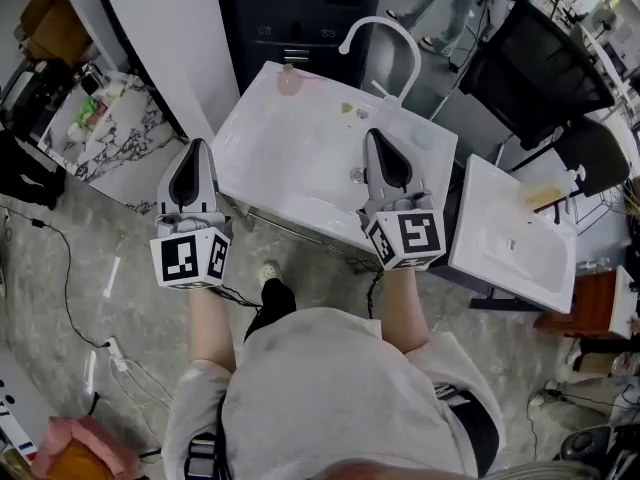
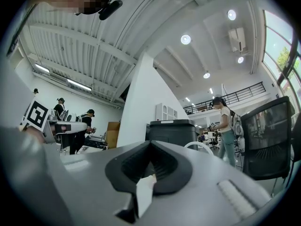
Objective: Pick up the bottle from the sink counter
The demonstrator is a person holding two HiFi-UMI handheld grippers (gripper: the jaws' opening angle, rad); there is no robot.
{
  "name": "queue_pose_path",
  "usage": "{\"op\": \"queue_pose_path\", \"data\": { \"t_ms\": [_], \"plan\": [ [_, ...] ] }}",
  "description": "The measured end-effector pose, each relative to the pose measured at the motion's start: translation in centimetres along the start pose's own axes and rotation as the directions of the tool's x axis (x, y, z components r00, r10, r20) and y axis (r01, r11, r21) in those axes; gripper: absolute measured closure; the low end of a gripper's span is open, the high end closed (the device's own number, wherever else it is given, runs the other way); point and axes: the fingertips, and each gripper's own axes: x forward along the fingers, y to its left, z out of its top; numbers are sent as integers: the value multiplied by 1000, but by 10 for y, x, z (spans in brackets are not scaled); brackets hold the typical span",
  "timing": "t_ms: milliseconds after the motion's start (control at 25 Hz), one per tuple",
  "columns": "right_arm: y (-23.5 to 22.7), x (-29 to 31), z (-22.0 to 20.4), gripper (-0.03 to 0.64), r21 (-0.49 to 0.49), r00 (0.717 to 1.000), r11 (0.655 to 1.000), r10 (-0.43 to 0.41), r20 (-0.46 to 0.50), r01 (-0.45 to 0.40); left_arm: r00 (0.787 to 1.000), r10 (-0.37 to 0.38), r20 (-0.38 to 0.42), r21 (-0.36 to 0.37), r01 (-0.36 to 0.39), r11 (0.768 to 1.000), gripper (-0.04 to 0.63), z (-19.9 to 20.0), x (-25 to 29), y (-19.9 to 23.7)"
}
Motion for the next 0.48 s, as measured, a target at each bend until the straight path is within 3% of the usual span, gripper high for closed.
{"op": "queue_pose_path", "data": {
  "t_ms": [480],
  "plan": [
    [15,104,-16,606,-15,997,997,-82,-2,81,997,-80,-1,-20,80,997,586,-24,89,83]
  ]
}}
